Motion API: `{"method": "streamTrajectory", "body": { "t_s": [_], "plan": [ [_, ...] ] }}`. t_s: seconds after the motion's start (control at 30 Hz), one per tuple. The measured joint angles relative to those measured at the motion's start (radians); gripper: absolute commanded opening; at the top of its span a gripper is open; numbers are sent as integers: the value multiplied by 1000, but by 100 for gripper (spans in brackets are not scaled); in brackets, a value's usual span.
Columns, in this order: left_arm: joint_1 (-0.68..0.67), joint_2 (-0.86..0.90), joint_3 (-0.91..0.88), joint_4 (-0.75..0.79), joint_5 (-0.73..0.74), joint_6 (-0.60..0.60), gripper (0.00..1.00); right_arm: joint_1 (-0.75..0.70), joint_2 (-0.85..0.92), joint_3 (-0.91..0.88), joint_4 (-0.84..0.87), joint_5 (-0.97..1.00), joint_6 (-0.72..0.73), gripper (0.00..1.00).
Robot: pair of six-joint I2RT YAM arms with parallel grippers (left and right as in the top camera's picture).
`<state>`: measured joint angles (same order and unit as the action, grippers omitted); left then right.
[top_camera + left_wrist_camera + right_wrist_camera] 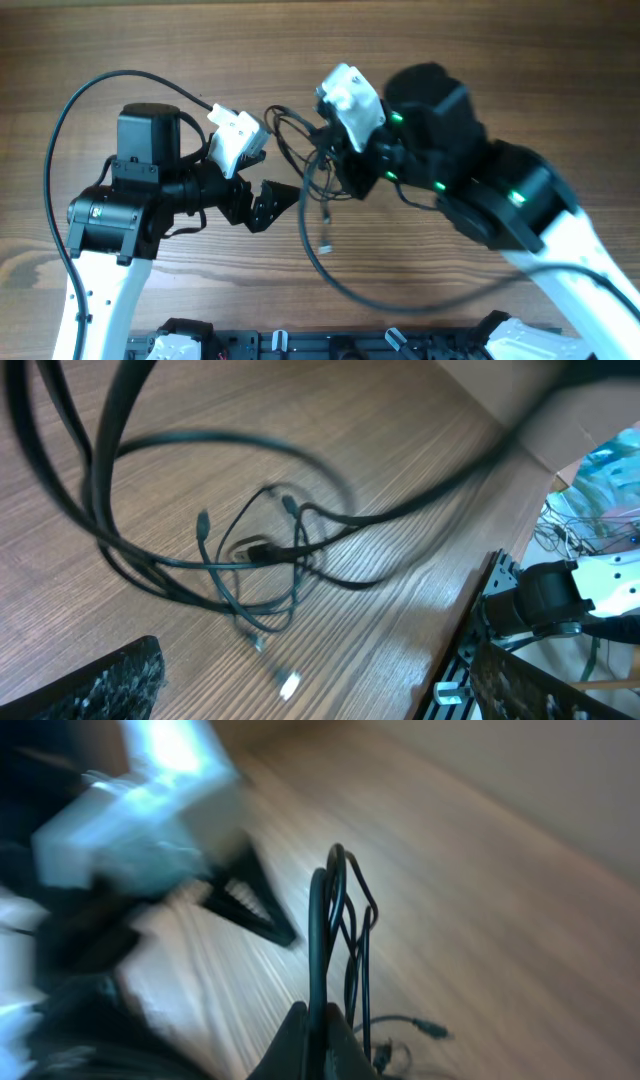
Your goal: Untangle cables
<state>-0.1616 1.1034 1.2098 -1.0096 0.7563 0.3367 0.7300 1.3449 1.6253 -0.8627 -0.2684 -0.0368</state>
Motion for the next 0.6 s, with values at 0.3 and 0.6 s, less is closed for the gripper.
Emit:
{"method": "streamTrajectory", "body": {
  "t_s": [0.3,0.6],
  "plan": [
    [0,15,0,30,-15,0,100,0,-239,0,54,-115,-39,4],
    [-9,149,0,140,-22,-51,100,0,-285,0,26,-124,-16,4]
  ]
}}
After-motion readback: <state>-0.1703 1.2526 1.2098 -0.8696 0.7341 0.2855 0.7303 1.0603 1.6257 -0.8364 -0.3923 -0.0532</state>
